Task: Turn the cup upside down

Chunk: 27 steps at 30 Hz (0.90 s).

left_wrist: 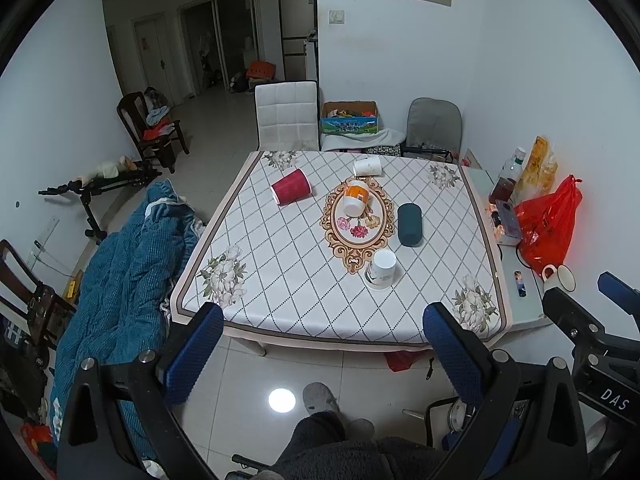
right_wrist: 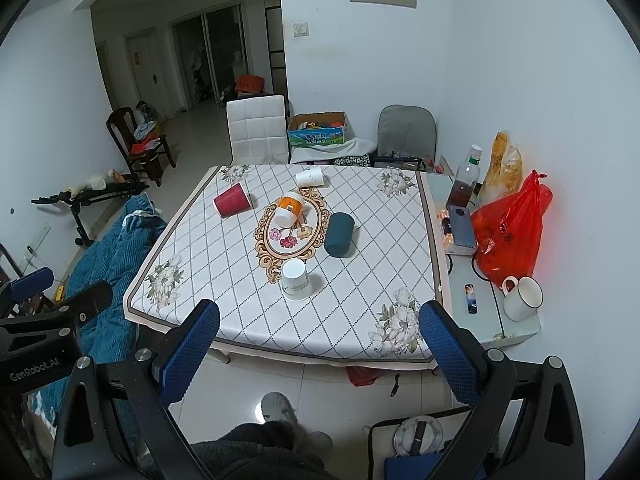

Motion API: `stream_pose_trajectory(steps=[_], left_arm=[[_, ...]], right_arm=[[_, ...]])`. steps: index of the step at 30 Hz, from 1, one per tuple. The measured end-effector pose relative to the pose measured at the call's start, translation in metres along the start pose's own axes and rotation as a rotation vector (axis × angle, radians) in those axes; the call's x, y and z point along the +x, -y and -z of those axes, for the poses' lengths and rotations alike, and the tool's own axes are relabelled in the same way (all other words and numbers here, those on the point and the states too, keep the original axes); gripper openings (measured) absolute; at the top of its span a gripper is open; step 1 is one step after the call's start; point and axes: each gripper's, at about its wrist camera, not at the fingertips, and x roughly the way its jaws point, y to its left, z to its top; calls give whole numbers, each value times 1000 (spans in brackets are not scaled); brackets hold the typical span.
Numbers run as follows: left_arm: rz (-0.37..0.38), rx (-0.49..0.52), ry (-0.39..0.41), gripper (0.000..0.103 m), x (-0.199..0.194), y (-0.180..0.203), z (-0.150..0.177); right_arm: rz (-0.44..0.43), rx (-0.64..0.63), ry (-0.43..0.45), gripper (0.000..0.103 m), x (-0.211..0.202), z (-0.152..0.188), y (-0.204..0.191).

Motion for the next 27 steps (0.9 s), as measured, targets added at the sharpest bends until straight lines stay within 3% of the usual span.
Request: stream_pose_trajectory(steps=[27], left_arm=[[-9,17,-14,102,9,-2,-2]], right_arm=[[-8,3,-7,102,3,5,1]])
